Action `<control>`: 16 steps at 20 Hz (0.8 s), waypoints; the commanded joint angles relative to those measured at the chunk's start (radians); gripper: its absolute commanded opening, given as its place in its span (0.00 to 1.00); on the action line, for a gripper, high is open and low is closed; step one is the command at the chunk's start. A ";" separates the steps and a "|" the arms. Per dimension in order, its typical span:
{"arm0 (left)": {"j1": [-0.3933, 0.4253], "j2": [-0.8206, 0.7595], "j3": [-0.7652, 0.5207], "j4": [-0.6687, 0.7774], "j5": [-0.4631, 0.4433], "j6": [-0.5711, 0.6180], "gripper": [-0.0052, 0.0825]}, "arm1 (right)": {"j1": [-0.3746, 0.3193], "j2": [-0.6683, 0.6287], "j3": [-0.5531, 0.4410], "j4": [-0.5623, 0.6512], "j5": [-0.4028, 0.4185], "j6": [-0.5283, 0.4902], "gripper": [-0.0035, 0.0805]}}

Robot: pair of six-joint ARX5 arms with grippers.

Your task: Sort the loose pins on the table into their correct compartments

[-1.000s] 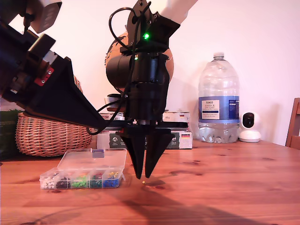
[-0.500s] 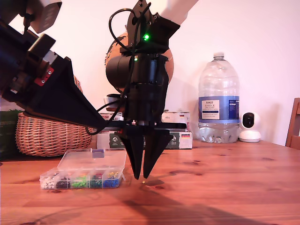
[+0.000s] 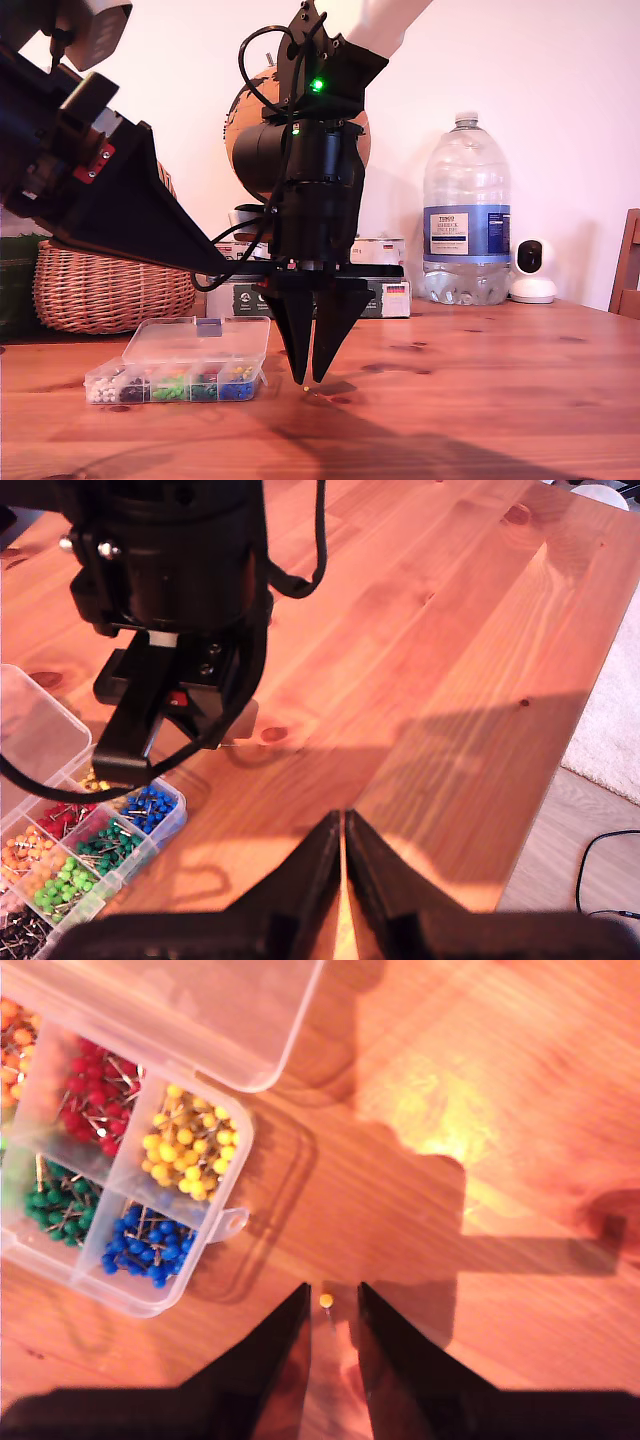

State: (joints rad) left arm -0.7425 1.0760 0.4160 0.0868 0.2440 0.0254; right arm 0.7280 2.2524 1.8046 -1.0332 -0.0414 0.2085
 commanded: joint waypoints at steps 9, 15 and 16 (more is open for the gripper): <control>-0.001 0.011 -0.019 0.009 0.002 0.001 0.03 | 0.002 0.040 -0.011 -0.010 -0.002 -0.002 0.19; -0.001 0.011 -0.019 0.008 0.002 0.001 0.03 | 0.003 0.042 -0.011 -0.009 -0.011 0.001 0.19; -0.001 0.011 -0.019 0.008 0.002 0.001 0.03 | 0.003 0.042 -0.011 -0.008 -0.011 0.001 0.19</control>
State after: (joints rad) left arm -0.7425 1.0760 0.4160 0.0868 0.2440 0.0254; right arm 0.7280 2.2539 1.8046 -1.0431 -0.0463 0.2089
